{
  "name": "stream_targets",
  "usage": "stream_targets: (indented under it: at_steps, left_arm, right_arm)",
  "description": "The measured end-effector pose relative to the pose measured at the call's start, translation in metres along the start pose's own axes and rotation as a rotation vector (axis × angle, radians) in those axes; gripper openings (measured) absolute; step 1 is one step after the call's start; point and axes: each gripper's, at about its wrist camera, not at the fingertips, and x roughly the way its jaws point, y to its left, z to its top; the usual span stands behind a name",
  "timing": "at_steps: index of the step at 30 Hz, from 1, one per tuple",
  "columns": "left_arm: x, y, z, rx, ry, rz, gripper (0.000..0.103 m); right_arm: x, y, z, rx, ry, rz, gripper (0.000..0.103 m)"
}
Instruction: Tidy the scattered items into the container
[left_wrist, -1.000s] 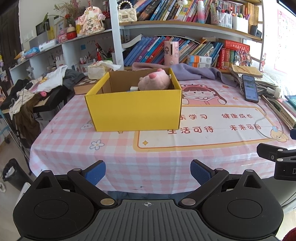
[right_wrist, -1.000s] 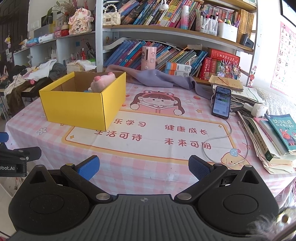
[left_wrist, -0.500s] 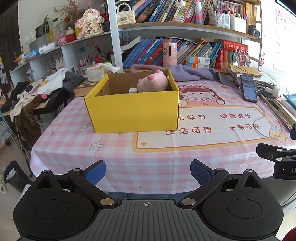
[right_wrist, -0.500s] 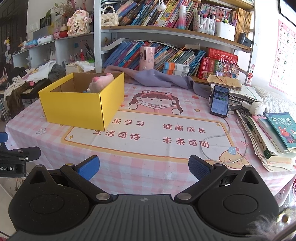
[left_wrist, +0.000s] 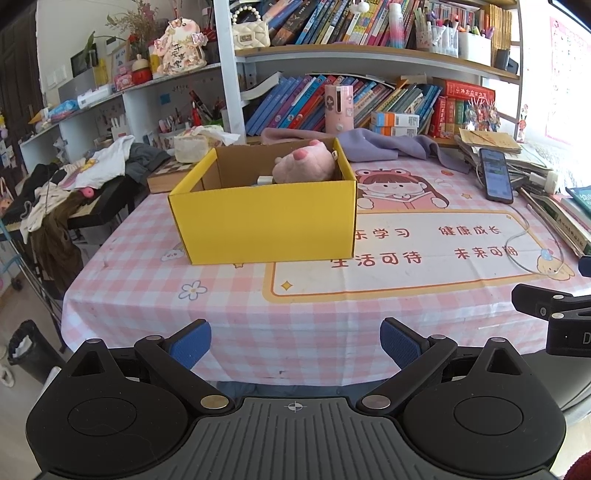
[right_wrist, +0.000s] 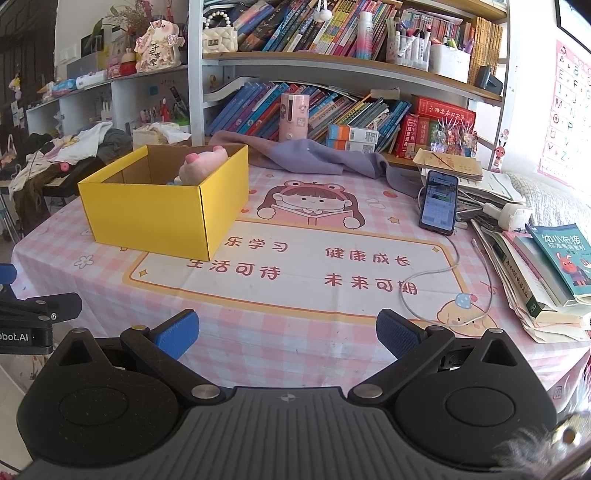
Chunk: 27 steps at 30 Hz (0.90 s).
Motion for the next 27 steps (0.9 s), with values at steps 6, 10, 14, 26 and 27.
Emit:
stream_targets:
  at_steps: [6, 10, 14, 26, 27]
  left_arm:
    - [-0.0004, -0.001, 0.0012, 0.001, 0.003, 0.003, 0.1]
    - [-0.0008, -0.0013, 0.0015, 0.004, 0.003, 0.005, 0.1]
    - [-0.001, -0.0017, 0.0016, 0.006, 0.001, 0.005, 0.1]
    - [-0.0009, -0.0003, 0.0006, 0.003, 0.002, 0.007, 0.1]
    - [-0.0007, -0.0002, 0.0008, 0.002, 0.004, 0.007, 0.1]
  right_arm:
    - [-0.002, -0.0013, 0.0016, -0.002, -0.002, 0.002, 0.103]
    - [-0.0021, -0.001, 0.0016, 0.0, -0.002, 0.002, 0.103]
    - [-0.0021, -0.0013, 0.0017, -0.003, -0.004, 0.003, 0.103]
    - [-0.0002, -0.0004, 0.0013, -0.009, 0.001, 0.009, 0.103]
    - [0.0004, 0.0001, 0.0013, -0.012, 0.002, 0.011, 0.103]
